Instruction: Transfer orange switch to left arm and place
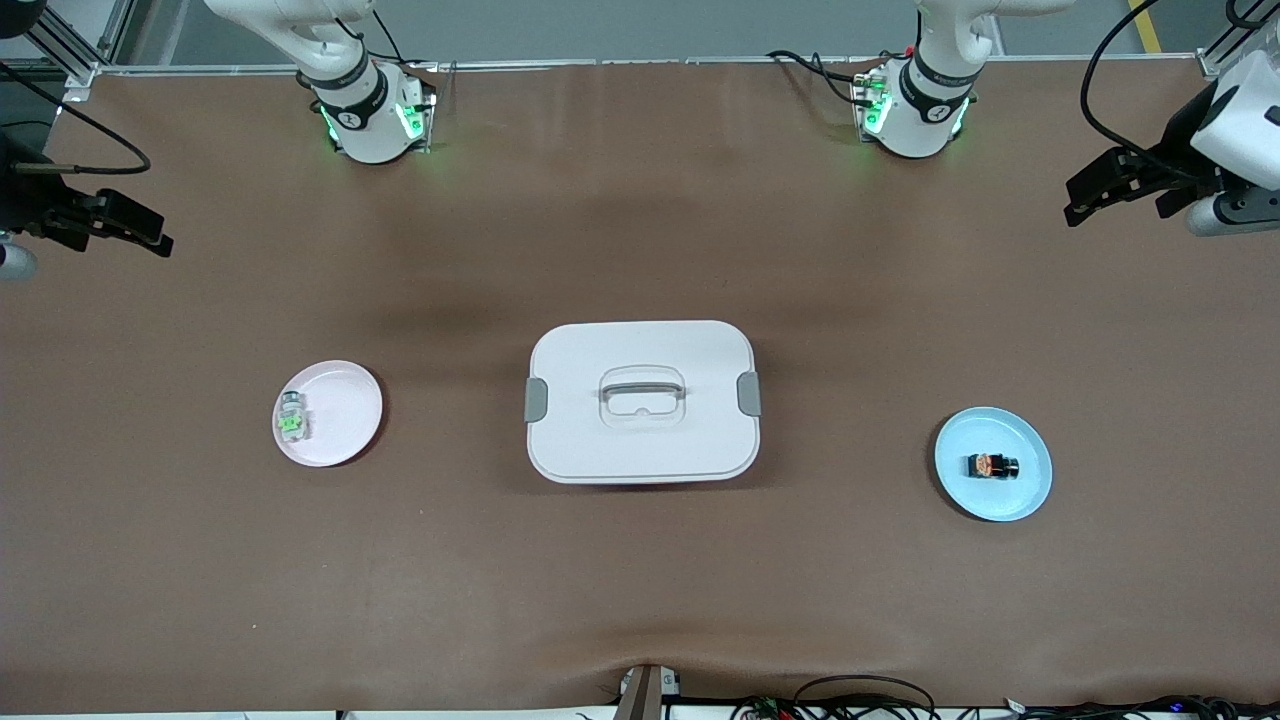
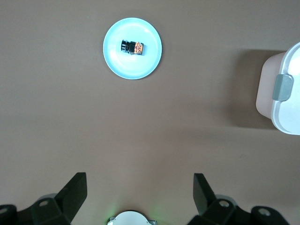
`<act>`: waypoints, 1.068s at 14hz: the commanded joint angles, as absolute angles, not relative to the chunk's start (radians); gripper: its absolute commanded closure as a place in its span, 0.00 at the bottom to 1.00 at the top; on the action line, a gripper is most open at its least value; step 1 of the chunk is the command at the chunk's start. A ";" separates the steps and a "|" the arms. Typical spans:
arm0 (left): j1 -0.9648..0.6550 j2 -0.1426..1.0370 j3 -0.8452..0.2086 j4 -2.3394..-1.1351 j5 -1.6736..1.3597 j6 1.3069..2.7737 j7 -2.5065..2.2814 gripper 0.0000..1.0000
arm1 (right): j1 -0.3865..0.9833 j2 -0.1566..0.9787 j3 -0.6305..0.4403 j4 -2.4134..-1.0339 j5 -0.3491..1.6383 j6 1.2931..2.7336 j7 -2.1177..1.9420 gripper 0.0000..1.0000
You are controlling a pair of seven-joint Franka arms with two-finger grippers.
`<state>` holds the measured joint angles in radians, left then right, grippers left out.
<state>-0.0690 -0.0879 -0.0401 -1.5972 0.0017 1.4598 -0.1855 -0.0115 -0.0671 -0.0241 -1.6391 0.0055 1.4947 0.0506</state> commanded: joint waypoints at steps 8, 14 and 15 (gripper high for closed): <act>-0.075 -0.072 -0.035 -1.568 -0.014 1.445 -0.170 0.00 | -0.034 -0.071 -0.015 -1.579 0.020 1.491 0.043 0.00; -0.075 -0.075 -0.034 -1.563 -0.014 1.442 -0.172 0.00 | -0.035 -0.071 -0.017 -1.551 0.063 1.471 0.040 0.00; -0.075 -0.075 -0.034 -1.563 -0.014 1.442 -0.172 0.00 | -0.035 -0.071 -0.017 -1.548 0.063 1.471 0.038 0.00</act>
<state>-0.0698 -0.0822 -0.0407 -1.5898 0.0017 1.4597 -0.1855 -0.0178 -0.0729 -0.0242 -1.5698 0.0444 1.4874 0.0505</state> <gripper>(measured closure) 0.000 0.000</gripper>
